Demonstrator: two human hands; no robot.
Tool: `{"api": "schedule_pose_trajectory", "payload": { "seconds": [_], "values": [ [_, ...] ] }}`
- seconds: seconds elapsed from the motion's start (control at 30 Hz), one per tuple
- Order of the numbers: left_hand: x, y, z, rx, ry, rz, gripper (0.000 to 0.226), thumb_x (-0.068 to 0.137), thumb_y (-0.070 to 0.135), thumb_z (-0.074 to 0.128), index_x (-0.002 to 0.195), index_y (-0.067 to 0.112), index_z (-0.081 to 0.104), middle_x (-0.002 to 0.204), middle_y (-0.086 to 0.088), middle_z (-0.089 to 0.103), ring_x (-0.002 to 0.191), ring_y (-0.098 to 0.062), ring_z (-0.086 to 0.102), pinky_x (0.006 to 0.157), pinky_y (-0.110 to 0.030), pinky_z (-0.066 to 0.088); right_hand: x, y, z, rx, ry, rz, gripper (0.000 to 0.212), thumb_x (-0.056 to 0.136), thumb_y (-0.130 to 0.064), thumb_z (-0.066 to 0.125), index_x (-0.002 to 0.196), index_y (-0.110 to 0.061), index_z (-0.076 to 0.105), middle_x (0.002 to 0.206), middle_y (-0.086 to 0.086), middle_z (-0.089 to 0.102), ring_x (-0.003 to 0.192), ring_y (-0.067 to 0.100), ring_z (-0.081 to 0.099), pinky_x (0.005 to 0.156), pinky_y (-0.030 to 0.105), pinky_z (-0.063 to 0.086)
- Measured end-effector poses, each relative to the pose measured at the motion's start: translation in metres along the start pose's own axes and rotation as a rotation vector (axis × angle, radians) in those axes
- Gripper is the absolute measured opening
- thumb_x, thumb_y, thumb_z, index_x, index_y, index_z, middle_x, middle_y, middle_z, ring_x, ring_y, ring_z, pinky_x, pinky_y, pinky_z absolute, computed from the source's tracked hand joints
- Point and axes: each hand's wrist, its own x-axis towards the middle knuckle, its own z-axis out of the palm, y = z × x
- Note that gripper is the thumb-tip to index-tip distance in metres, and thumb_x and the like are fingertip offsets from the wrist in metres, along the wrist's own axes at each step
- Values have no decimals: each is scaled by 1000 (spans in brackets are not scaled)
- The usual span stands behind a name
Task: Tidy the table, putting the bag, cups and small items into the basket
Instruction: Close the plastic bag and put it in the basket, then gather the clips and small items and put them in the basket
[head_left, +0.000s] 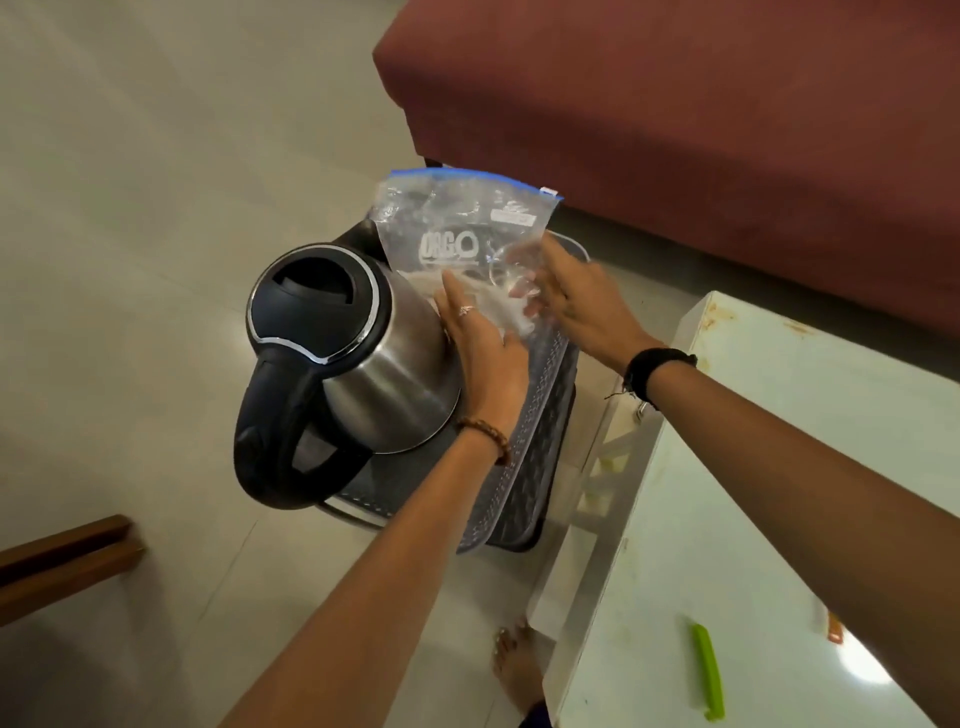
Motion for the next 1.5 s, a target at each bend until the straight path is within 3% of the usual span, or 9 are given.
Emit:
{"api": "schedule_pose_trajectory", "payload": {
  "seconds": [0.1,0.33,0.5,0.63,0.83,1.1,1.23,1.4,1.5],
  "values": [
    [2,-18,5,78,-43,-21,89,82,-13,44,144,15,-13,155,-14,-13,144,-23,-6,109,-26,5,5,1,14,-25,-68,16,40,94,3,33,130,-14,39,100,17,69,86,28,68,81,49,53],
    [17,-37,6,191,-151,-75,86,88,0,49,142,6,-18,151,-22,-21,143,-33,-10,118,-47,9,8,5,35,31,197,234,16,89,-9,51,92,3,61,83,15,65,76,30,62,73,47,51],
    [17,-38,7,207,-122,-78,84,92,16,48,141,2,-18,152,-22,-18,143,-32,-10,118,-46,6,13,-1,39,331,181,330,19,85,2,55,103,5,62,89,17,67,89,32,67,87,46,53],
    [9,-33,5,147,-96,-79,79,88,3,48,144,7,-8,154,-21,8,143,-29,11,117,-43,19,-5,-2,36,548,240,333,34,91,3,51,124,2,51,87,-1,59,75,13,67,72,22,58],
    [-54,-22,8,41,-7,189,58,80,-8,45,134,11,37,139,-5,43,129,-14,40,110,-29,33,-96,13,14,506,469,333,12,94,-9,50,101,-13,60,87,-2,64,56,4,64,57,19,57],
    [-198,-51,61,166,-415,240,41,89,-4,44,119,23,49,122,3,53,113,2,46,100,-9,35,-267,59,8,449,530,715,20,91,-10,54,89,-28,64,90,-9,68,56,11,64,58,24,56],
    [-245,-69,84,316,-570,204,36,90,-3,40,113,20,55,116,0,56,98,19,43,83,8,28,-338,81,-4,418,554,833,28,91,-9,55,86,-35,63,89,-8,69,54,10,65,56,21,55],
    [-283,-77,103,448,-655,248,26,90,4,49,108,19,60,110,4,59,101,1,51,84,4,34,-400,101,-22,302,526,969,20,93,-15,53,89,-33,61,89,-9,68,54,8,63,63,32,55],
    [-299,-79,115,542,-619,265,23,87,9,56,106,22,59,108,6,56,101,-9,54,82,-12,44,-431,110,-31,121,533,1067,8,92,-24,54,98,-27,59,85,-13,64,58,6,59,65,30,48]
  ]
}}
